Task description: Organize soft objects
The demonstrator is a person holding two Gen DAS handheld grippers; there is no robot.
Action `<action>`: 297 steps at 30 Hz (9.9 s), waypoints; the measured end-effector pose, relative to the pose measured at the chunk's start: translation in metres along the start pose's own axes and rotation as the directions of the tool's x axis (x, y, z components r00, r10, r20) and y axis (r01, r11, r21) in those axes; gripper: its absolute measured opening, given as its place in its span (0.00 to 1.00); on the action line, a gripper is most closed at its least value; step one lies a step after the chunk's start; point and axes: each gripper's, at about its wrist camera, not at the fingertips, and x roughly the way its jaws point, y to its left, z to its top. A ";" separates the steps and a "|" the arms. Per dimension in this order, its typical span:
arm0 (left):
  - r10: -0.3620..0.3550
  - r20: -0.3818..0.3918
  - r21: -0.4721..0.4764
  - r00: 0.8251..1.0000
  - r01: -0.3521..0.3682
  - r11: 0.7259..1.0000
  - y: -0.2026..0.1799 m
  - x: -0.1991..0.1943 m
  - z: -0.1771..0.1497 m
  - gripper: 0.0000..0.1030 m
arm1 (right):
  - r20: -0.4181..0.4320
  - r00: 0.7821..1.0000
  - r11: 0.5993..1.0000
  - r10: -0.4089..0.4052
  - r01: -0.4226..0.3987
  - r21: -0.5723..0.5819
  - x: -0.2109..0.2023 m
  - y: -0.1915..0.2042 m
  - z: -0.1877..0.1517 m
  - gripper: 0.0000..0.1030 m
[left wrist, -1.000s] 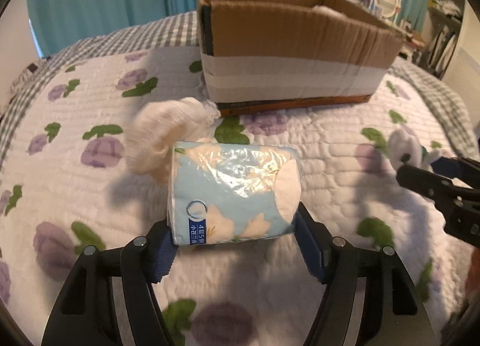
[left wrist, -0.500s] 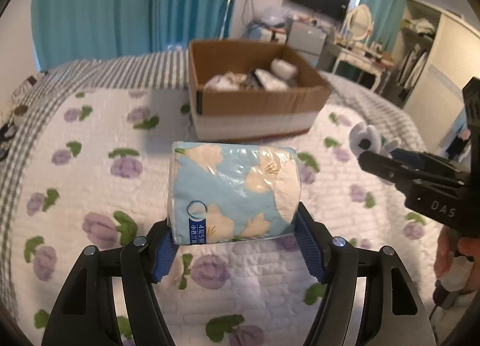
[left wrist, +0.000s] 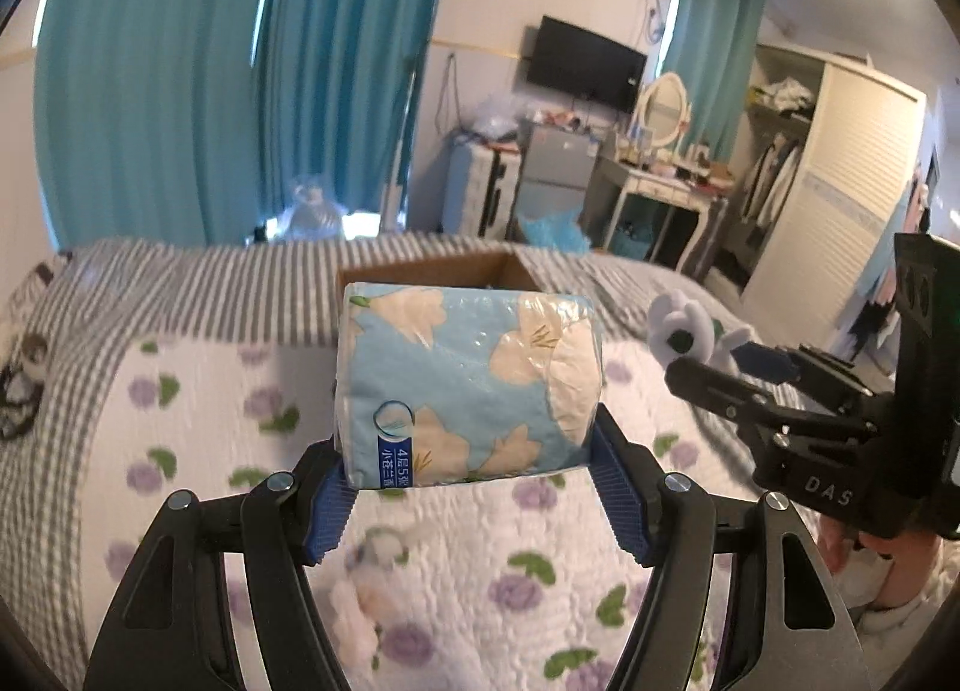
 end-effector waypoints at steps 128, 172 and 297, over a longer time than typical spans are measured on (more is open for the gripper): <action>0.274 -0.328 0.006 0.904 -0.288 0.958 0.127 0.092 -0.142 0.19 | -0.369 0.917 0.988 0.151 -0.147 0.038 0.242 0.114 -0.132 0.67; 0.152 -0.015 0.156 0.988 -0.148 0.977 -0.028 0.073 0.039 0.19 | 0.100 0.995 1.000 0.003 0.000 -0.031 0.021 -0.032 0.063 0.28; 0.301 0.349 -0.008 0.888 -0.318 0.948 0.005 -0.005 -0.034 0.87 | 0.245 0.943 0.974 -0.225 0.208 0.092 0.028 -0.005 -0.021 1.00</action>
